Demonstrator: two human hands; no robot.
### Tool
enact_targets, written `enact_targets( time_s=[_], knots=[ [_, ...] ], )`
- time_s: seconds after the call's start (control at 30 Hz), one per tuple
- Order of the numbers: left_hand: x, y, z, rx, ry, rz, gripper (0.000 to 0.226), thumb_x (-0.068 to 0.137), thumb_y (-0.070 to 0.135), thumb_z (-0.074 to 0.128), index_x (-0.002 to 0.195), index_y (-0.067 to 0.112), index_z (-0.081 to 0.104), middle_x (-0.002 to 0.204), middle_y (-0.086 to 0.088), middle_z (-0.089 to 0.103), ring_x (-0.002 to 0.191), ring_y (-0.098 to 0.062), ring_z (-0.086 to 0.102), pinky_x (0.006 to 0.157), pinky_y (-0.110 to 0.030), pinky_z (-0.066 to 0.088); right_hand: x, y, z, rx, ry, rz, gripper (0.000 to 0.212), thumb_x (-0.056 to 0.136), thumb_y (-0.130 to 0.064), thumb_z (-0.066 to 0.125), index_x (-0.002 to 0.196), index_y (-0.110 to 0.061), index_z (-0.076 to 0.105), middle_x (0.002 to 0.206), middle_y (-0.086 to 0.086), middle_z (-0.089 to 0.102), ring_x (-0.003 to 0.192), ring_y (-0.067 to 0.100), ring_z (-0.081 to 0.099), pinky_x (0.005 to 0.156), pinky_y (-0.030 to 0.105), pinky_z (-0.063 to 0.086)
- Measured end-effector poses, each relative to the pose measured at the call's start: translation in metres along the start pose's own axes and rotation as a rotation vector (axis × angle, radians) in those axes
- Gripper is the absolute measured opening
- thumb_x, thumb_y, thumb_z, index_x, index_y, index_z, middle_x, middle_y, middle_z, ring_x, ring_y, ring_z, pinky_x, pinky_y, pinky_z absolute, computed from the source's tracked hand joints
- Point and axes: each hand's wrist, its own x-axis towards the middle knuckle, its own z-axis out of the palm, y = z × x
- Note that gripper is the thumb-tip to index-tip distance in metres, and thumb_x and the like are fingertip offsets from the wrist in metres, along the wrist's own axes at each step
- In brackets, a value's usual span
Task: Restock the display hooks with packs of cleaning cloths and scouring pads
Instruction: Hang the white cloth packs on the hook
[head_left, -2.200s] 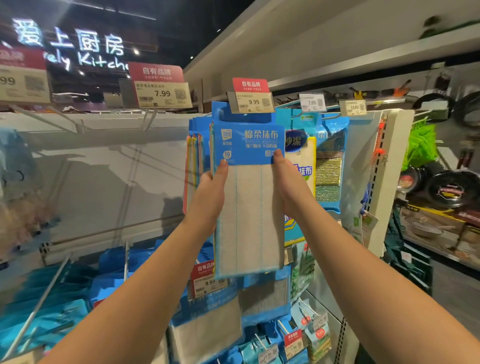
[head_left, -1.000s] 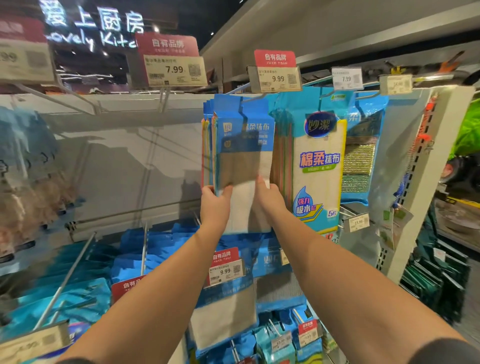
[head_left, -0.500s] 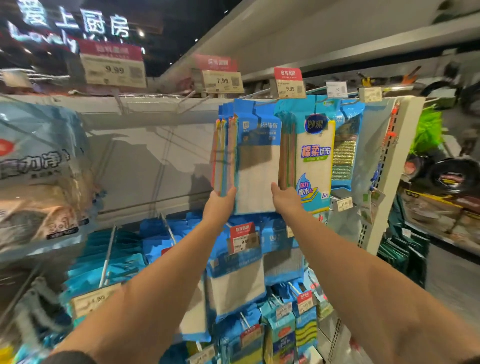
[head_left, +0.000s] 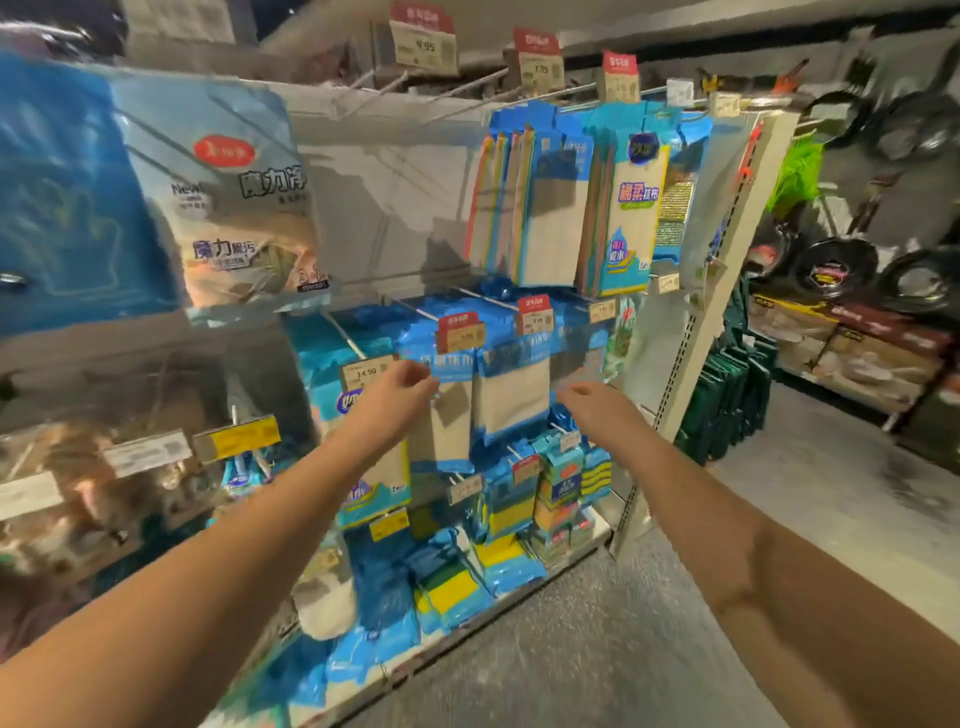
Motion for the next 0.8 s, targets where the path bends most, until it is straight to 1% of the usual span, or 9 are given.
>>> enact_targets(
  time_s=[0.07, 0.17, 0.23, 0.3, 0.4, 0.5, 0.6, 0.7, 0.8],
  knots=[
    [-0.043, -0.014, -0.021, 0.096, -0.039, 0.0, 0.028, 0.101, 0.035, 0.057, 0.123, 0.018, 0.064, 0.117, -0.002, 0.066, 0.101, -0.021, 0.061, 0.077, -0.028, 0.042, -0.044, -0.008, 0.016, -0.038, -0.034, -0.002, 0.034, 0.101, -0.043, 0.046, 0.109, -0.014, 0.063, 0.099, 0.007, 0.062, 0.086, 0.024, 0.057, 0.069, 0.032, 0.04],
    [-0.114, -0.043, -0.047, 0.186, -0.072, -0.044, 0.027, 0.102, 0.036, 0.056, 0.122, 0.02, 0.063, 0.108, -0.001, 0.064, 0.089, -0.022, 0.061, 0.065, -0.026, 0.043, -0.109, -0.015, 0.048, -0.088, -0.092, -0.027, 0.04, 0.102, -0.039, 0.045, 0.118, -0.006, 0.063, 0.111, 0.019, 0.064, 0.094, 0.031, 0.06, 0.08, 0.039, 0.046],
    [-0.166, -0.071, -0.058, 0.199, -0.091, -0.079, 0.029, 0.101, 0.038, 0.056, 0.122, 0.02, 0.063, 0.108, 0.0, 0.065, 0.095, -0.021, 0.063, 0.075, -0.029, 0.046, -0.152, -0.015, 0.074, -0.111, -0.138, -0.034, 0.044, 0.102, -0.038, 0.045, 0.121, -0.001, 0.061, 0.118, 0.026, 0.062, 0.102, 0.038, 0.06, 0.091, 0.047, 0.048],
    [-0.224, -0.101, -0.068, 0.224, -0.109, -0.126, 0.027, 0.1, 0.04, 0.057, 0.12, 0.022, 0.063, 0.109, 0.0, 0.067, 0.099, -0.02, 0.063, 0.081, -0.03, 0.045, -0.195, -0.009, 0.103, -0.143, -0.202, -0.026, 0.044, 0.102, -0.04, 0.046, 0.126, -0.004, 0.059, 0.124, 0.022, 0.061, 0.108, 0.036, 0.06, 0.096, 0.047, 0.047],
    [-0.316, -0.149, -0.082, 0.27, -0.141, -0.185, 0.026, 0.1, 0.035, 0.058, 0.119, 0.018, 0.063, 0.114, -0.006, 0.069, 0.104, -0.027, 0.067, 0.082, -0.03, 0.045, -0.27, 0.002, 0.151, -0.18, -0.269, -0.047, 0.042, 0.101, -0.04, 0.048, 0.134, -0.015, 0.055, 0.13, 0.009, 0.061, 0.111, 0.028, 0.058, 0.096, 0.039, 0.045],
    [-0.413, -0.187, -0.102, 0.317, -0.147, -0.237, 0.034, 0.1, 0.03, 0.058, 0.128, 0.012, 0.062, 0.128, -0.009, 0.066, 0.116, -0.025, 0.063, 0.089, -0.031, 0.044, -0.351, 0.009, 0.199, -0.213, -0.35, -0.072, 0.042, 0.101, -0.037, 0.05, 0.136, -0.013, 0.054, 0.135, 0.008, 0.058, 0.117, 0.026, 0.056, 0.093, 0.034, 0.043],
    [-0.505, -0.219, -0.137, 0.354, -0.183, -0.327, 0.04, 0.101, 0.031, 0.057, 0.135, 0.01, 0.057, 0.14, -0.01, 0.059, 0.126, -0.026, 0.056, 0.098, -0.031, 0.041, -0.435, 0.008, 0.245, -0.243, -0.457, -0.072, 0.04, 0.099, -0.035, 0.053, 0.131, -0.013, 0.057, 0.131, 0.006, 0.06, 0.114, 0.026, 0.059, 0.089, 0.032, 0.045],
    [-0.582, -0.249, -0.181, 0.424, -0.221, -0.383, 0.041, 0.1, 0.035, 0.056, 0.134, 0.012, 0.056, 0.138, -0.009, 0.059, 0.124, -0.027, 0.056, 0.099, -0.035, 0.044, -0.508, -0.009, 0.285, -0.315, -0.561, -0.101, 0.039, 0.098, -0.033, 0.051, 0.128, -0.009, 0.059, 0.128, 0.01, 0.062, 0.116, 0.029, 0.058, 0.095, 0.035, 0.046],
    [-0.647, -0.272, -0.227, 0.482, -0.202, -0.445, 0.041, 0.1, 0.039, 0.054, 0.134, 0.017, 0.055, 0.135, -0.004, 0.058, 0.116, -0.022, 0.059, 0.094, -0.037, 0.047, -0.57, -0.033, 0.323, -0.393, -0.636, -0.201, 0.048, 0.099, -0.035, 0.05, 0.14, -0.011, 0.052, 0.139, 0.01, 0.056, 0.122, 0.027, 0.056, 0.1, 0.036, 0.044]
  ],
)
